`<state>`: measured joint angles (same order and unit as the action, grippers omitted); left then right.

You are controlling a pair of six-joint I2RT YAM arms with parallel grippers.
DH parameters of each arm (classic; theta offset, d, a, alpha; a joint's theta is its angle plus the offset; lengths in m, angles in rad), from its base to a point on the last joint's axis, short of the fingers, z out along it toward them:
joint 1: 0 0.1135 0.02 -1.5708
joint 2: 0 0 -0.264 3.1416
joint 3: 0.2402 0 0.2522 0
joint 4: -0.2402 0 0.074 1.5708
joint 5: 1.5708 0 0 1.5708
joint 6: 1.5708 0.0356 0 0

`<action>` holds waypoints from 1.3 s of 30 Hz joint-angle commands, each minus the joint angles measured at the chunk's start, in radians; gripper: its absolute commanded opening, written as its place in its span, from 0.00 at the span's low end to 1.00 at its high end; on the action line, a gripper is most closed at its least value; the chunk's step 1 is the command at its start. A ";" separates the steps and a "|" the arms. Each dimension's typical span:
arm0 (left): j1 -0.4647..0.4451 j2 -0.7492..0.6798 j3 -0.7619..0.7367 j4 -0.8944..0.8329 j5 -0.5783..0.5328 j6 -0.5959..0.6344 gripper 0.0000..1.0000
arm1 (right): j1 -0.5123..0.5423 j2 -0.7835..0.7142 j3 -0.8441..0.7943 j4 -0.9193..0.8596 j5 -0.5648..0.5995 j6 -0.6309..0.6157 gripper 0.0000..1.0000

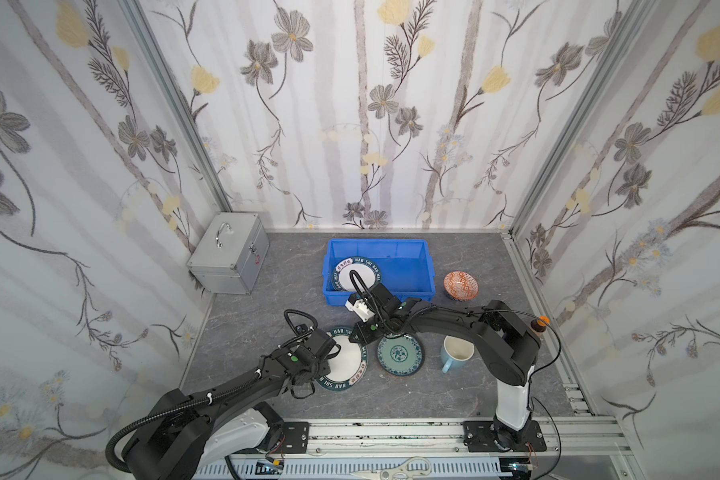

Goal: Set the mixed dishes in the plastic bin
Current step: 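Lift the green-rimmed plate with right gripper toward the blue bin, then lower the green-rimmed plate into the bin with right gripper while left gripper approaches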

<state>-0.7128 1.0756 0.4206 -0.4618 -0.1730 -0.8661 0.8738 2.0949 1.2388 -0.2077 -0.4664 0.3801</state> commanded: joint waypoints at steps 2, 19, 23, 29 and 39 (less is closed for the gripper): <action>0.001 -0.042 0.024 -0.059 -0.034 0.016 0.74 | -0.016 -0.012 0.021 -0.061 -0.010 -0.033 0.10; 0.024 -0.284 0.131 -0.275 -0.113 0.042 1.00 | -0.082 -0.098 0.100 -0.105 -0.107 -0.027 0.08; 0.038 -0.309 0.178 -0.315 -0.122 0.070 1.00 | -0.100 -0.114 0.156 -0.134 -0.113 -0.035 0.08; 0.073 -0.253 0.296 -0.337 -0.110 0.144 1.00 | -0.165 -0.112 0.269 -0.183 -0.110 -0.042 0.08; 0.164 -0.061 0.562 -0.293 -0.054 0.283 1.00 | -0.320 -0.005 0.505 -0.223 -0.109 -0.052 0.09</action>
<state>-0.5674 0.9718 0.9344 -0.7792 -0.2459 -0.6426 0.5812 2.0541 1.6897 -0.4416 -0.5549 0.3351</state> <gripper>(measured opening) 0.997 0.094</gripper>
